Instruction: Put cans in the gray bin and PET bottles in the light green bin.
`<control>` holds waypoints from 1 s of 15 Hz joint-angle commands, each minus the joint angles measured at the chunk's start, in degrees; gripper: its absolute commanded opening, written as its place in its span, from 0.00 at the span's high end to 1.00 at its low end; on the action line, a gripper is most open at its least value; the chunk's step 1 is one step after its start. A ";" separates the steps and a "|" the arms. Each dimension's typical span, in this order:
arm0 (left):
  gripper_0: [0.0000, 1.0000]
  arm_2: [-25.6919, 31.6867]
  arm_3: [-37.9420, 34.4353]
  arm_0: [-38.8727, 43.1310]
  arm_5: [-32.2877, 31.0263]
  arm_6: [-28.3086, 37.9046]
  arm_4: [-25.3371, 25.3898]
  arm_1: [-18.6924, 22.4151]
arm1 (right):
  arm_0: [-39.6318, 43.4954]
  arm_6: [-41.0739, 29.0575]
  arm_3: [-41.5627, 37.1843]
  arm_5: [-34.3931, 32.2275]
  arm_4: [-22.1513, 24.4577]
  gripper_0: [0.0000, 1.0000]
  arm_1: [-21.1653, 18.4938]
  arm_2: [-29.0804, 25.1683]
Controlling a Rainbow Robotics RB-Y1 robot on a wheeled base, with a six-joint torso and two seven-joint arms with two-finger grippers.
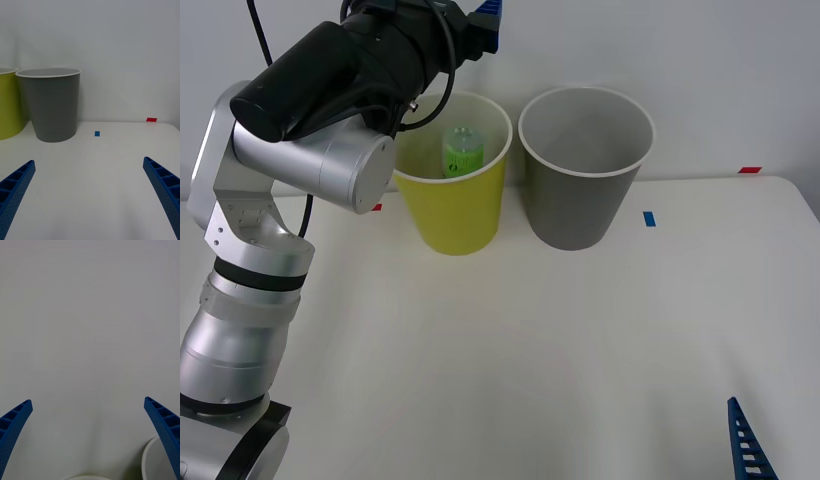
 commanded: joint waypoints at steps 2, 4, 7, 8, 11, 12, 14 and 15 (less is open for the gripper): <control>0.00 -0.33 0.01 0.01 0.07 0.61 0.01 -0.07 | 0.00 0.00 0.00 0.00 0.00 0.00 0.00 0.00; 0.00 -0.42 0.01 0.01 0.07 0.96 0.10 -0.16 | 0.00 0.00 0.00 0.00 0.00 0.00 0.00 0.00; 0.00 -0.33 -1.75 1.86 0.07 0.70 3.00 0.19 | 0.00 0.00 0.00 0.00 0.00 0.00 0.00 0.00; 0.00 0.11 -4.03 3.53 1.03 0.35 3.35 0.19 | 0.00 0.00 0.00 0.00 0.00 0.00 0.00 0.00; 0.00 3.10 -15.55 8.45 11.05 -0.18 2.91 0.19 | 0.00 0.00 0.00 0.00 0.00 0.00 0.00 0.00; 0.00 3.80 -17.57 10.21 11.23 -0.35 2.65 0.28 | 0.00 0.00 0.00 0.00 0.00 0.00 0.00 0.00; 0.00 5.73 -21.52 14.95 11.23 -0.53 2.47 0.28 | 0.00 0.00 0.00 0.00 0.00 0.00 0.00 0.00; 0.00 6.61 -23.19 17.15 11.23 -0.62 2.56 0.45 | 0.00 0.00 0.00 0.00 0.00 0.00 0.00 0.00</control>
